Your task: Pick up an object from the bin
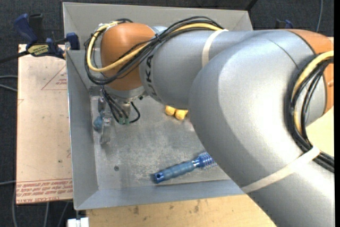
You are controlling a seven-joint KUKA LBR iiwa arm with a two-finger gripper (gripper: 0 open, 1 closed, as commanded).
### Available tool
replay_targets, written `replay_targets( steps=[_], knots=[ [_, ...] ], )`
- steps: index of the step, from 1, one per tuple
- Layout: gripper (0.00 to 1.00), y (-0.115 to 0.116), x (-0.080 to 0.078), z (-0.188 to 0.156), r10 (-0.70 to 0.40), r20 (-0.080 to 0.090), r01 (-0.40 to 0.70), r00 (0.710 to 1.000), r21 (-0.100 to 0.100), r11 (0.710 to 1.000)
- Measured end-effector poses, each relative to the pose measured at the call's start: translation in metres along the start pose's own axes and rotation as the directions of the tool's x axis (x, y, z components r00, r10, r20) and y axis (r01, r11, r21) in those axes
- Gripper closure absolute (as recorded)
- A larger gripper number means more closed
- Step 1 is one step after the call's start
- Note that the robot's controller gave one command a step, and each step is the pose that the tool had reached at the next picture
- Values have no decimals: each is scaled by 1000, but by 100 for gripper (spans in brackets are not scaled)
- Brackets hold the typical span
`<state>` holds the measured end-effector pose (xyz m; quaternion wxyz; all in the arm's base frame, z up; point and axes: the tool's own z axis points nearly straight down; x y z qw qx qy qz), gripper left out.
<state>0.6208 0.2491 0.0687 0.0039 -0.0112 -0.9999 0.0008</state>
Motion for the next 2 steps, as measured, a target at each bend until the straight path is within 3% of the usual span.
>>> replay_targets(
  steps=[1,2],
  knots=[
    [100,0,-3,-6,1,9,-1,1000,-3,1000],
    [100,4,7,-182,124,18,-124,992,-10,992]
  ],
)
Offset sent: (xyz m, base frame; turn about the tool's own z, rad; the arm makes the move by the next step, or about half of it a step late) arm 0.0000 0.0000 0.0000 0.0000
